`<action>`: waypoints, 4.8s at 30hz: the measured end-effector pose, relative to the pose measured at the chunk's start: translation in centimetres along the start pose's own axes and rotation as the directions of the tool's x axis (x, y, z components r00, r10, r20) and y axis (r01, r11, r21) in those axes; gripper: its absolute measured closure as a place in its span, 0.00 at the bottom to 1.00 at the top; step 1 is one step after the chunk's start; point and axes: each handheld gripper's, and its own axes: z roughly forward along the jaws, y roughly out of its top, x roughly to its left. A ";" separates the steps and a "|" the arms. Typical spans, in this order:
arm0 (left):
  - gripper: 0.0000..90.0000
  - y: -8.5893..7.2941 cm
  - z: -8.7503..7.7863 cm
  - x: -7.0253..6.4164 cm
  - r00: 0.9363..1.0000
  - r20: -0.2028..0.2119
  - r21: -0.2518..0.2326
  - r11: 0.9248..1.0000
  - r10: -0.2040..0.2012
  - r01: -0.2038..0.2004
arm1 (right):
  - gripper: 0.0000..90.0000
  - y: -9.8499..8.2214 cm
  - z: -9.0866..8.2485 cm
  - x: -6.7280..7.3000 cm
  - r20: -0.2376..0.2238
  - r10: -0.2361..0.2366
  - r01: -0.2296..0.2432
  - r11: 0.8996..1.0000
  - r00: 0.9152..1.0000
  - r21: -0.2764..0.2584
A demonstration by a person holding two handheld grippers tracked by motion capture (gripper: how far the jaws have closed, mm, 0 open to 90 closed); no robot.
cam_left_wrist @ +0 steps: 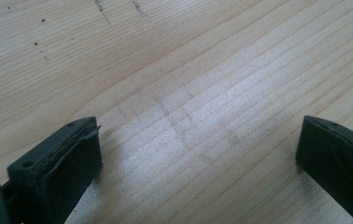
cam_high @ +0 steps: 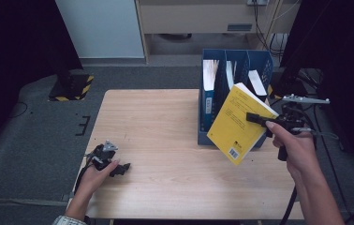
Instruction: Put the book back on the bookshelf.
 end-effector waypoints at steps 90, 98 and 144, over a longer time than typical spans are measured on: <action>0.00 0.1 0.1 -0.2 1.000 0.007 -0.006 1.000 0.008 -0.008 | 0.83 8.8 10.1 -3.0 0.463 0.054 -0.047 0.999 0.885 -0.027; 0.00 0.1 0.1 -0.2 1.000 0.008 -0.006 1.000 0.010 -0.010 | 0.83 8.8 11.1 -3.4 0.475 0.076 -0.054 0.997 0.877 -0.059; 0.00 0.1 0.1 -0.2 1.000 0.011 -0.005 1.000 0.015 -0.015 | 0.82 5.6 14.1 -5.1 0.473 0.063 -0.065 0.998 0.879 -0.012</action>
